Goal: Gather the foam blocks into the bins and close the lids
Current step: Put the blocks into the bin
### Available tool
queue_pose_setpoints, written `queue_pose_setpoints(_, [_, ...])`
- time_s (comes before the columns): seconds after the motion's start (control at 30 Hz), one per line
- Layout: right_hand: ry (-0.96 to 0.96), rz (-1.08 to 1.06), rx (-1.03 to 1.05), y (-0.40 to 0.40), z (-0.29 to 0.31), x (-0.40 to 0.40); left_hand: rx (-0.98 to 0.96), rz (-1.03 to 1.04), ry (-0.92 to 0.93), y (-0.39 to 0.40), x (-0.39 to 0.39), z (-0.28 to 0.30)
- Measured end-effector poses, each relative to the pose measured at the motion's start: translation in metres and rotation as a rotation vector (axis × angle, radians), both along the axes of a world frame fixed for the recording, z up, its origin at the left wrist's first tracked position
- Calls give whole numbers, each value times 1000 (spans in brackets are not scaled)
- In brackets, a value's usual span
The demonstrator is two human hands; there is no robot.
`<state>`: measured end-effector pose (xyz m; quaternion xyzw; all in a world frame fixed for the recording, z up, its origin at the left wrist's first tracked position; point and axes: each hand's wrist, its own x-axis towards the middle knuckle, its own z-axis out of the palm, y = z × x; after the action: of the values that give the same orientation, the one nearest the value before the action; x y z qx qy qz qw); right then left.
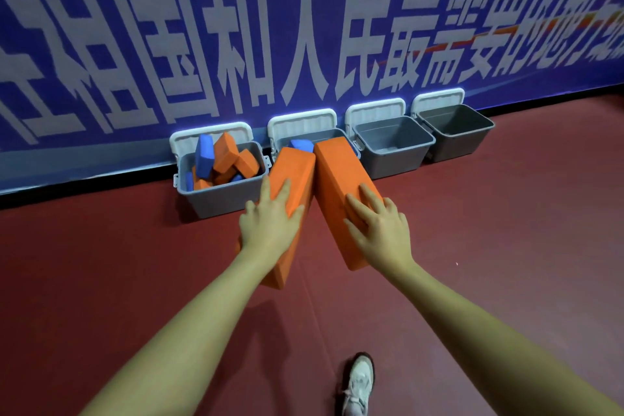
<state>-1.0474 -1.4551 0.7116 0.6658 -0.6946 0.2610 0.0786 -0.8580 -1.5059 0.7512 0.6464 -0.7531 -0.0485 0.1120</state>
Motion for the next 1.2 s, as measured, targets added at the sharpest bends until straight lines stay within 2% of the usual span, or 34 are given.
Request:
queue_pose_setpoints(0.3, [-24, 53, 60, -184, 1, -119, 36, 38, -20, -171, -114, 1])
queue_pose_setpoints(0.43, [-36, 75, 81, -259, -3, -155, -6, 15, -112, -238, -147, -6])
queue_pose_setpoints(0.67, [-33, 80, 107, -403, -17, -202, 24, 38, -103, -383, -180, -24])
queue_pose_setpoints(0.97, [-46, 12, 163, -619, -31, -232, 78, -24, -38, -618, -208, -37])
queue_pose_setpoints(1.2, [-60, -31, 255, -742, -55, -265, 133, -24, -20, -754, -234, -68])
